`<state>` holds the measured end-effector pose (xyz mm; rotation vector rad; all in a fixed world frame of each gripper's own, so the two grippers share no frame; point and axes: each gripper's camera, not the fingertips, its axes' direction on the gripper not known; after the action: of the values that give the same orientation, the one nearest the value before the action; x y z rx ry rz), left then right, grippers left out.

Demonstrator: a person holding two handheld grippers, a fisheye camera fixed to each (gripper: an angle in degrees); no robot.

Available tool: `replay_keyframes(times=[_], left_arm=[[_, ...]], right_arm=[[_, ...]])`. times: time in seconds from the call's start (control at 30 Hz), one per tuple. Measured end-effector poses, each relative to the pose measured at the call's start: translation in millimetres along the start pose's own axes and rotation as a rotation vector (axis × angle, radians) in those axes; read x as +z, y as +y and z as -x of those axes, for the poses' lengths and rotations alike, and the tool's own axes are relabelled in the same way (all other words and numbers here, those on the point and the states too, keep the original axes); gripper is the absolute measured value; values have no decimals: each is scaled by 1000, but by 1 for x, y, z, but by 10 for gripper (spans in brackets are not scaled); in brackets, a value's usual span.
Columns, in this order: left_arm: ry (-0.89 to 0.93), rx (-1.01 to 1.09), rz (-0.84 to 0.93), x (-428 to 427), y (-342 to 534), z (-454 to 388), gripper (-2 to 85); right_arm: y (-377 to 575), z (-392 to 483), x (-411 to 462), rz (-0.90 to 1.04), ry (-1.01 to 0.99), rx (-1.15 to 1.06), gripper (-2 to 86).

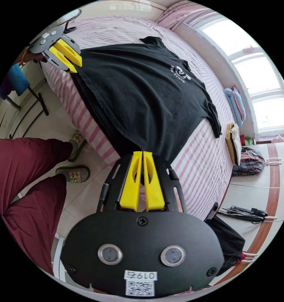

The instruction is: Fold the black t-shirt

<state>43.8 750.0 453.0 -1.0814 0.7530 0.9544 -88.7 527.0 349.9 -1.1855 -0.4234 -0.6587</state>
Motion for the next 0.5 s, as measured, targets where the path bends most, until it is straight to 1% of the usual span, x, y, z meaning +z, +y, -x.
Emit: replay_keyframes(times=[0.13, 0.3, 0.5], left_arm=[[-34, 50, 21, 9, -7, -8, 14], [-19, 80, 26, 16, -13, -12, 8], [-55, 116, 50, 27, -23, -17, 7]], right_arm=[[-2, -1, 1, 3, -6, 17, -9], [-5, 0, 1, 5, -14, 29, -10], [-8, -1, 1, 9, -25, 45, -9]])
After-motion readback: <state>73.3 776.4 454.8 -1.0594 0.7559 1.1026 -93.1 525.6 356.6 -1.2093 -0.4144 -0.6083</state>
